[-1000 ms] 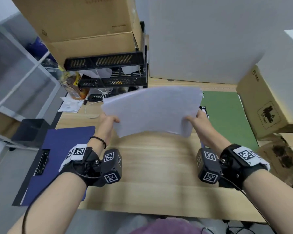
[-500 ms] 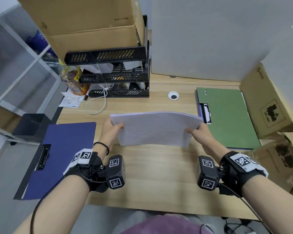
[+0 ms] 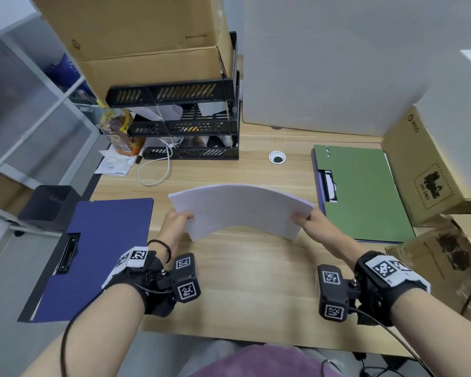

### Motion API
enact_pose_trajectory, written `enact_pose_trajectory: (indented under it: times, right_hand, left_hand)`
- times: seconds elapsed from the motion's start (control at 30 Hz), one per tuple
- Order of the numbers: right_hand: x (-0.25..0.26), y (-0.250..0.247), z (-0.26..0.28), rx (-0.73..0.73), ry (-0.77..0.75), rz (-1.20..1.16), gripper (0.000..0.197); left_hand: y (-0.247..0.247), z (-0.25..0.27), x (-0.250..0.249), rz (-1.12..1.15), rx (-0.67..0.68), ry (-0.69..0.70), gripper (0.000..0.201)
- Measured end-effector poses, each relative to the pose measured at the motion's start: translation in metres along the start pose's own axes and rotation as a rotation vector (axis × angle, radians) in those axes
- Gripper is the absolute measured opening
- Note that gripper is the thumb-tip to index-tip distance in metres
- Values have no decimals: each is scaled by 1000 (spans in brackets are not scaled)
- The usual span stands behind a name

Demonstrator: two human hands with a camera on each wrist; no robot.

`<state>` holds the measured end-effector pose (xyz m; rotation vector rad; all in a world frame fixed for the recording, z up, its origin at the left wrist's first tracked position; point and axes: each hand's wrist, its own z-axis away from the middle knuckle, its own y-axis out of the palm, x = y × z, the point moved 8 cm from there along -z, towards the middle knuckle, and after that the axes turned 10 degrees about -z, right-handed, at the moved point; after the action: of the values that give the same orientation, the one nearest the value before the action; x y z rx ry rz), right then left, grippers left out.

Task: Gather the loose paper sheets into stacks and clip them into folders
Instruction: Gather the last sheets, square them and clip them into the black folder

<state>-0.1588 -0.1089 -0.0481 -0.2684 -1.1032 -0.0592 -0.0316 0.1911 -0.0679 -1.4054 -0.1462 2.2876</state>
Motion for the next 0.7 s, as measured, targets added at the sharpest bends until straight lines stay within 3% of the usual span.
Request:
enact_pose_trajectory:
  times: [0.07,0.17,0.23,0.3,0.37,0.43,0.5,0.63,0.7]
  right_hand:
    - [6,4,2,38,-12,70,29]
    - [18,1,0,57,13,-4,25]
    - [22,-5,-3,15,30,-106,24]
    - [21,-6,-5,-55,54,-288,20]
    - [19,3,-6,-85,69,-495,19]
    - [20,20,-6,-62,81,-625,21]
    - [24,40,-4,21,83,-663,22]
    - [25,60,3,166,75,-613,27]
    - [27,54,2,178,71,-597,31]
  left_hand:
    - [-6,1,-3,-43,-92,23,24]
    - [-42,1,-22,-75,-422,114,30]
    - [-56,1,-22,-1,-476,81,35]
    - [-51,-3,-12,85,-378,-8,47]
    - [-32,-4,-5,212,-185,-51,60]
    - [1,2,-13,331,84,-26,57]
    - [23,11,-29,316,207,25,46]
    - [8,13,-51,200,-31,172,26]
    - [1,18,-64,100,-62,257,19]
